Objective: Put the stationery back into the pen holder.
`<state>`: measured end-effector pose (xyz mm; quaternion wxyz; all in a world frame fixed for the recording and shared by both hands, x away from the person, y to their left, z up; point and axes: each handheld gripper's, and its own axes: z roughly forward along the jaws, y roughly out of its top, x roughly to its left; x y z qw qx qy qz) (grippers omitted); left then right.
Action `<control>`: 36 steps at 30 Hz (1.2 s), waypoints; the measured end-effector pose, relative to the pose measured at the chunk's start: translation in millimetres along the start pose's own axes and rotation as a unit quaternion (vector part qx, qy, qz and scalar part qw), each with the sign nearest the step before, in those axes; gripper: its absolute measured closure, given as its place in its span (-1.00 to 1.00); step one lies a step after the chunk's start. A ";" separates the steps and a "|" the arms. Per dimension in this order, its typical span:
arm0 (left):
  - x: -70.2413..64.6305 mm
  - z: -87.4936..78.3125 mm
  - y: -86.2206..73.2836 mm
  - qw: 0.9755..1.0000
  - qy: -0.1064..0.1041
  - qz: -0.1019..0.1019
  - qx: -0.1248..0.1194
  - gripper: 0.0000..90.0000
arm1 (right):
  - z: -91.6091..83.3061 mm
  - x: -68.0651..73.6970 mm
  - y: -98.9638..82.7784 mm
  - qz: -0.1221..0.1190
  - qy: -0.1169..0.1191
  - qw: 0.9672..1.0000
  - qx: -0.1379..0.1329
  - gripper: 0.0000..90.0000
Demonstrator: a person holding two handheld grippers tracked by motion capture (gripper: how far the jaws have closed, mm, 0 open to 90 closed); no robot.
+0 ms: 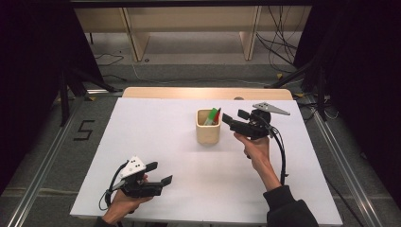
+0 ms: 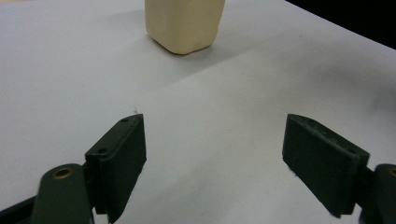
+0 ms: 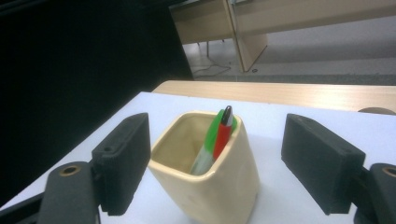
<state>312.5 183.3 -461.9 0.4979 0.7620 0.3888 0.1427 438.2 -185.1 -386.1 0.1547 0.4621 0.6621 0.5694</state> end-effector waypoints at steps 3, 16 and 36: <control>0.2 -0.3 0.1 1.000 0.000 0.000 -0.001 -0.53 | -2.9 0.9 -0.8 -0.004 0.005 1.000 -0.001 -0.47; 0.3 -1.3 1.1 1.000 -0.005 -0.004 -0.002 -0.53 | -22.4 10.2 -15.5 -0.032 0.025 0.999 0.003 -0.53; -1.4 0.5 2.2 1.000 -0.005 0.003 0.003 -0.53 | -43.9 24.1 -56.5 -0.067 0.057 0.995 0.035 -0.57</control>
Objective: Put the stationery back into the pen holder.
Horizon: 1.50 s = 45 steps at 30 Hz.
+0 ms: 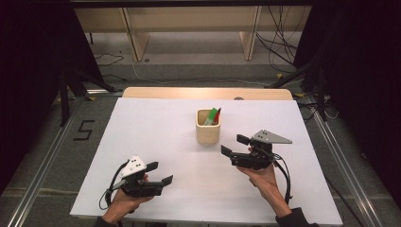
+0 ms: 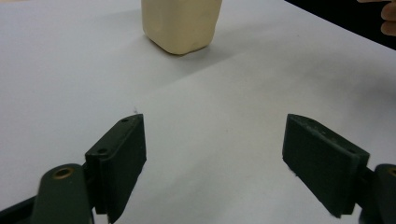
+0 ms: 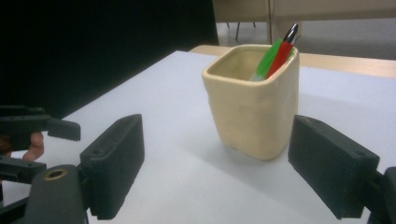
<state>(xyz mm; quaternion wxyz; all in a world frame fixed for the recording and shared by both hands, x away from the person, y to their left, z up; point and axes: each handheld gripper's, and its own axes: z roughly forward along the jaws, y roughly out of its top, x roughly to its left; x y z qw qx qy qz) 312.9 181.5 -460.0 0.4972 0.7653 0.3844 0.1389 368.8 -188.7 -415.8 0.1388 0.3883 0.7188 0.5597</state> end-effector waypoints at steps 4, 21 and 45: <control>0.0 0.0 -0.3 1.000 -0.001 0.002 0.002 -0.53 | -3.1 3.1 -5.9 -0.006 0.001 1.000 0.008 -0.57; -1.8 -1.1 -0.9 1.000 -0.011 0.008 0.005 -0.53 | -31.0 10.6 -35.9 -0.028 -0.008 0.999 0.030 -0.58; -6.4 -2.3 -1.7 1.000 -0.022 0.011 0.007 -0.53 | -54.6 16.1 -66.9 -0.046 -0.026 0.997 0.048 -0.59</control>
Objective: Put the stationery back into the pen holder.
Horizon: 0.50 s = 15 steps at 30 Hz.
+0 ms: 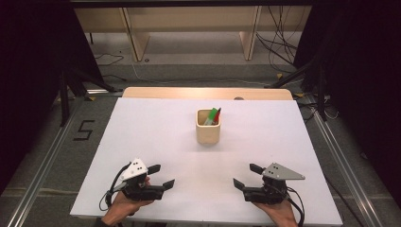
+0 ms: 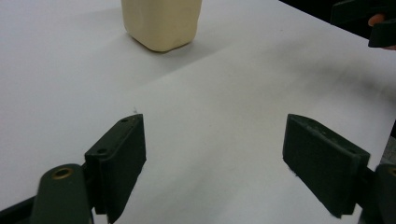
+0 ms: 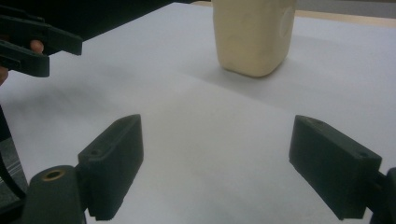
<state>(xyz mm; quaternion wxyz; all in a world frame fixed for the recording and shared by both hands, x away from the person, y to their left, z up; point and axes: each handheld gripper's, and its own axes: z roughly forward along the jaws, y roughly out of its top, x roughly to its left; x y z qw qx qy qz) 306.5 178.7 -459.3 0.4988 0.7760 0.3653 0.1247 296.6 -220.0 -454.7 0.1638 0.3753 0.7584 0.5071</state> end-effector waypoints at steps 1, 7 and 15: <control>-0.1 -0.1 -0.1 1.000 0.000 0.000 0.000 -0.53 | -1.0 0.2 -1.3 0.001 -0.001 1.000 0.002 -0.59; -1.0 0.4 -0.7 1.000 0.000 0.001 0.000 -0.53 | -4.1 0.8 -5.8 0.001 -0.001 1.000 0.002 -0.59; -0.5 0.2 -0.5 1.000 0.001 0.000 -0.003 -0.53 | -4.6 -0.5 -4.9 0.002 -0.004 1.000 -0.005 -0.59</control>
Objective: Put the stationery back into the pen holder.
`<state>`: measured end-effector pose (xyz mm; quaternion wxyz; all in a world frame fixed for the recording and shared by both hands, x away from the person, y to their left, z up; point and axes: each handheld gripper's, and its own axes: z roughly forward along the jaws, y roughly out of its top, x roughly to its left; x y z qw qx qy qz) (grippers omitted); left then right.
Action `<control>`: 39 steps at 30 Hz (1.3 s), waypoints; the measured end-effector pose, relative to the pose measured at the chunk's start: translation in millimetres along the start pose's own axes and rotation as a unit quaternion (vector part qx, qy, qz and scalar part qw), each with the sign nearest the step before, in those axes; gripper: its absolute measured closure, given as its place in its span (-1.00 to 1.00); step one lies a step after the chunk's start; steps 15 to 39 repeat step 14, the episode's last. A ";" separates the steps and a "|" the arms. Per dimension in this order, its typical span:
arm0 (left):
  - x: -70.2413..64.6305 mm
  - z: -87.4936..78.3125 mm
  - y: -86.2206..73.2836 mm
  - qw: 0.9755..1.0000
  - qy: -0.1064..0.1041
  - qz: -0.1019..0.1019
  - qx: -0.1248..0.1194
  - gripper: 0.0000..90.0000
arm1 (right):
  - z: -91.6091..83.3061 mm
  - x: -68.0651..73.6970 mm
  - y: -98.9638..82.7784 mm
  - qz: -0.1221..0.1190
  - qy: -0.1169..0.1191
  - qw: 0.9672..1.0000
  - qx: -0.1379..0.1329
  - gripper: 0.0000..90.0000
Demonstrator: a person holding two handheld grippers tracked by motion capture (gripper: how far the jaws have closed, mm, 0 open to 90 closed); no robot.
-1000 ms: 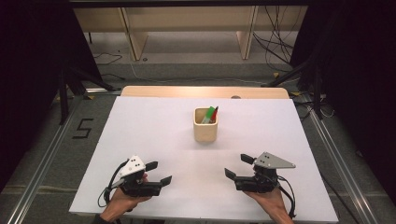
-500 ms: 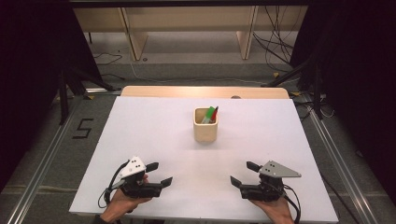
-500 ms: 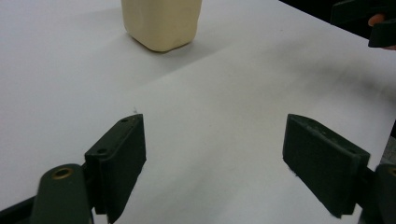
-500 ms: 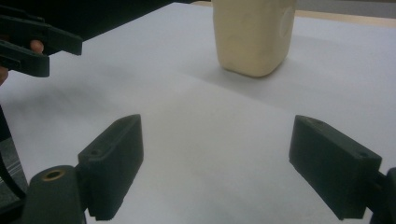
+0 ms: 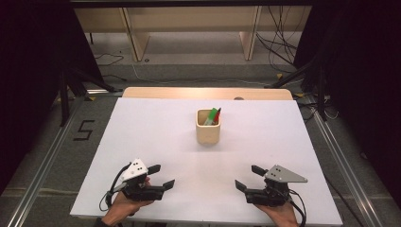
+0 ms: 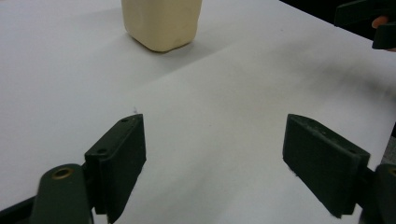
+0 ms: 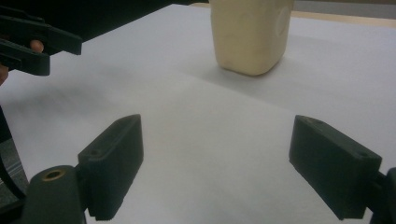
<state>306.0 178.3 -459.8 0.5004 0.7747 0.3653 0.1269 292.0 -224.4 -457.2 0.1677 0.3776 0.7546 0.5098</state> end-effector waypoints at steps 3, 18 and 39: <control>0.5 -0.5 0.3 1.000 0.000 0.001 0.000 -0.53 | 0.5 0.9 0.4 -0.002 0.002 1.000 0.000 -0.59; 1.6 -0.1 0.0 1.000 0.003 0.000 -0.001 -0.53 | 0.6 0.6 0.4 -0.002 0.002 1.000 -0.001 -0.60; 1.6 -0.1 0.0 1.000 0.003 0.000 -0.001 -0.53 | 0.6 0.6 0.4 -0.002 0.002 1.000 -0.001 -0.60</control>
